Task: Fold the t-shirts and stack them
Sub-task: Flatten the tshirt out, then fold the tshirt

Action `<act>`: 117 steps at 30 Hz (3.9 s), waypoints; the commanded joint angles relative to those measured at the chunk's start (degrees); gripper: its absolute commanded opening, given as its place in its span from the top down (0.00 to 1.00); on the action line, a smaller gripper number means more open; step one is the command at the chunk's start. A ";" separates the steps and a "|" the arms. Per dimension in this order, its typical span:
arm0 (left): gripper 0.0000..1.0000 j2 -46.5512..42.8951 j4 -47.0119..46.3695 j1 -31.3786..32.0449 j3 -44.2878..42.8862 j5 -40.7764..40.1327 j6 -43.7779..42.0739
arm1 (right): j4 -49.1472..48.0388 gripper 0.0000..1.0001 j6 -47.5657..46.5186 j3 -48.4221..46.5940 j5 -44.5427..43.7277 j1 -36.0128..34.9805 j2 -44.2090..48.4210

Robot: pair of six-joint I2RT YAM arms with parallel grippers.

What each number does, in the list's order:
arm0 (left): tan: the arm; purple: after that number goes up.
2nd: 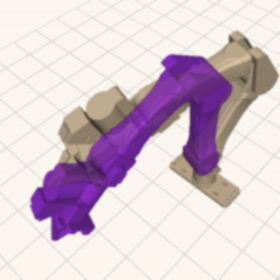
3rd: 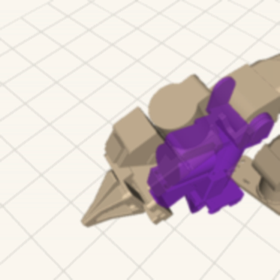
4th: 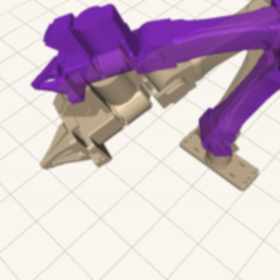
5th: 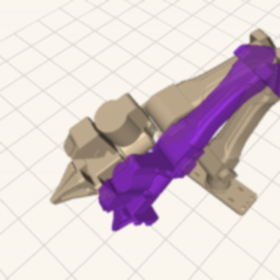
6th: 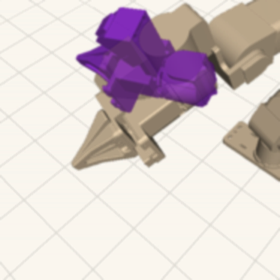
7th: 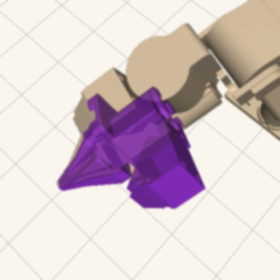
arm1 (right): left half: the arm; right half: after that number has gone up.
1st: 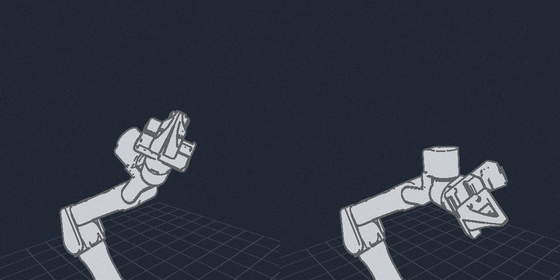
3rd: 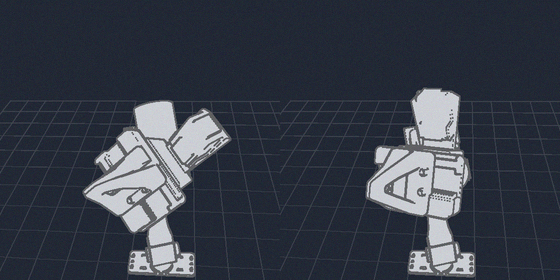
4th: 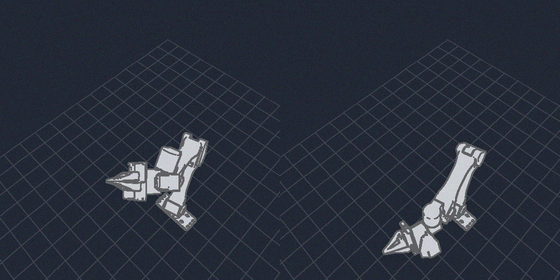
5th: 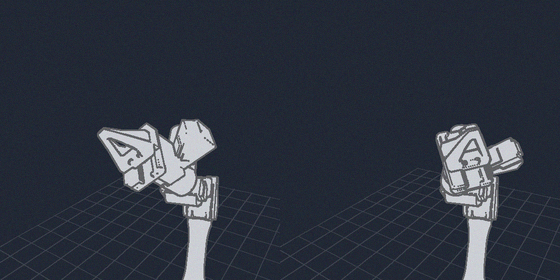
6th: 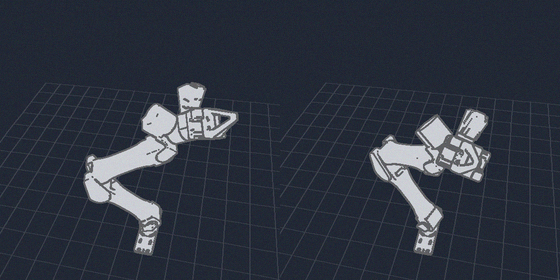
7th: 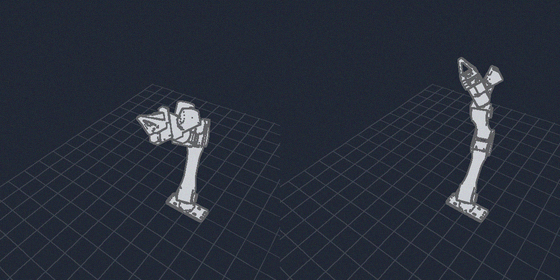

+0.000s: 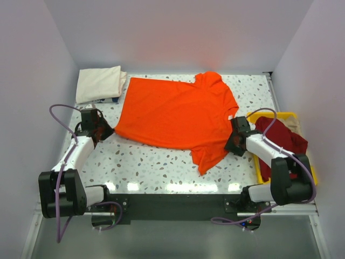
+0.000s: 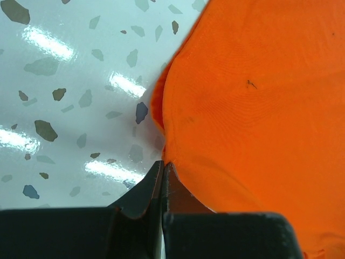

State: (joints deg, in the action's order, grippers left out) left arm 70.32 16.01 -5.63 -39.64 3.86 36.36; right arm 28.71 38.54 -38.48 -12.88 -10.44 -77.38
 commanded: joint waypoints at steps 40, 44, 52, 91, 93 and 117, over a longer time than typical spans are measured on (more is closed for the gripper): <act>1.00 -1.33 -1.95 -0.52 3.51 0.62 0.91 | 2.94 0.67 -6.46 -6.69 3.12 -23.72 11.56; 1.00 -0.63 -2.30 -0.52 3.51 0.98 0.99 | -1.02 0.68 -7.70 -8.19 3.49 -30.33 6.56; 1.00 0.25 -3.00 -0.52 3.95 1.42 0.99 | -2.16 0.66 -8.93 -11.62 1.19 -39.30 -4.08; 1.00 -0.19 -6.25 -0.52 7.20 4.14 2.58 | 1.01 0.93 -12.89 -14.78 30.37 -31.84 -1.71; 1.00 -0.19 -6.34 -0.52 7.29 4.05 2.58 | -1.80 0.73 -10.78 -13.38 28.81 -32.10 -3.21; 1.00 0.43 -8.98 -0.52 8.26 6.42 3.81 | 0.74 0.47 17.61 10.53 6.12 -28.85 15.95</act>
State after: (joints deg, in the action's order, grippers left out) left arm 70.65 9.85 -5.67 -31.20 8.91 39.86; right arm 36.01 51.24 -29.04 -8.69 -39.31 -60.16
